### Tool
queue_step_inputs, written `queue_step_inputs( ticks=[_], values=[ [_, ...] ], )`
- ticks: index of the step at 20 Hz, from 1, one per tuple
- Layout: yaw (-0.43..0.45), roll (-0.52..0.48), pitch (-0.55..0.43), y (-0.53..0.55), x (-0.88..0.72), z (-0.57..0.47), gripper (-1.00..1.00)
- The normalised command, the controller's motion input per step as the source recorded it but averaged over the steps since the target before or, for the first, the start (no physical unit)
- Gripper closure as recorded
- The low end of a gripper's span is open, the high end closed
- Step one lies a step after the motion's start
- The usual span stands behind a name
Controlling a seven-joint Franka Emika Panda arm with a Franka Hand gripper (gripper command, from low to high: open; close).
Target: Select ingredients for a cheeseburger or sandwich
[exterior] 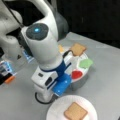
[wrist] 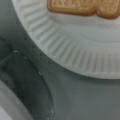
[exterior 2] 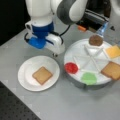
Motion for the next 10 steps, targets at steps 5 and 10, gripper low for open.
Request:
queue_step_inputs(
  ticks=[5,10],
  values=[
    [0.014,-0.220,-0.095,0.54,-0.51,0.01,-1.00],
    [-0.054,-0.234,-0.068,0.32,-0.52,-0.15,-1.00]
  ],
)
